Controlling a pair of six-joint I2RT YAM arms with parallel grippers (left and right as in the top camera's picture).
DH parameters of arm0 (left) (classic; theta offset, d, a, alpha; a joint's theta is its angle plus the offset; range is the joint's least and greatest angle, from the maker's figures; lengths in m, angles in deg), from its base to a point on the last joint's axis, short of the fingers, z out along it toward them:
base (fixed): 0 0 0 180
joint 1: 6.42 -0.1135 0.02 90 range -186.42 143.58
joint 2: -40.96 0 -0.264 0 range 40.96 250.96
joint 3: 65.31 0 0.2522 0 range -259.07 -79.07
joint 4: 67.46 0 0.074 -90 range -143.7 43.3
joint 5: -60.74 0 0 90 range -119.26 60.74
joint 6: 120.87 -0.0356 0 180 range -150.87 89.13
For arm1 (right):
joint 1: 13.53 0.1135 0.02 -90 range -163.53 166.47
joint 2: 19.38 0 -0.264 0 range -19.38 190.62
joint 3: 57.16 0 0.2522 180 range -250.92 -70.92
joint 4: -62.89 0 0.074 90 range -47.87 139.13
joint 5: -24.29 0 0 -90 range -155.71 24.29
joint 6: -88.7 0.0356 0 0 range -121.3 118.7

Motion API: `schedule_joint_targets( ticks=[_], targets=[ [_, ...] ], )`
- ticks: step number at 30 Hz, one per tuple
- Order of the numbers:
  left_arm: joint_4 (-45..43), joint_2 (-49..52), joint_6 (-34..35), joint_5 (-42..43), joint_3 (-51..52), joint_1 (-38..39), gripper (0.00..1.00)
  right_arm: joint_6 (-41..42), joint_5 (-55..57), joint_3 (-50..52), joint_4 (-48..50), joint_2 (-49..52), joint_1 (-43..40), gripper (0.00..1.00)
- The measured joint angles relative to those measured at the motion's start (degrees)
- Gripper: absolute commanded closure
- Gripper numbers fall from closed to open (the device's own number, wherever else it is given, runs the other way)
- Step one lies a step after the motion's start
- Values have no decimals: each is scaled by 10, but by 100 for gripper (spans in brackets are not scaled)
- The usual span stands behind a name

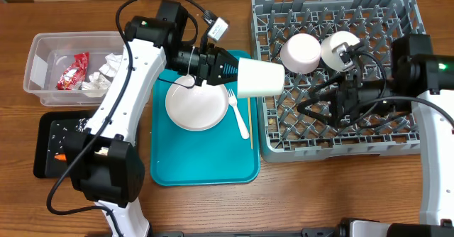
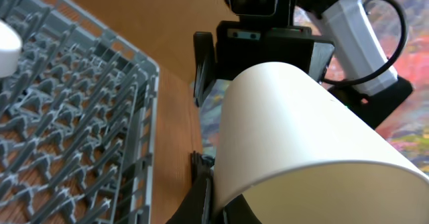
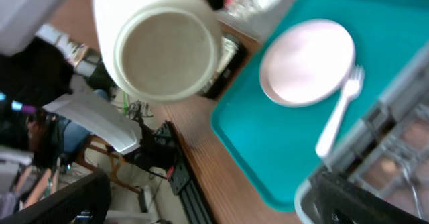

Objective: Sort waste into correct bins and load items into the dishwasher
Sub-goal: 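Hand the pale cup from the left gripper to the right gripper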

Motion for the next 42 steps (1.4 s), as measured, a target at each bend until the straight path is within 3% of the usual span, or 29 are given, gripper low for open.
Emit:
schedule_joint_targets(
  ticks=[10, 27, 42],
  targets=[
    [2, 0, -10, 14, 0, 9, 96, -47, -42, 0, 89, 0, 50, 0],
    [2, 0, -12, 18, 0, 45, 96, -35, -51, 0, 207, 0, 108, 0],
    [2, 0, -18, 17, 0, 45, 96, -8, -51, 0, 202, 0, 108, 1]
  ],
)
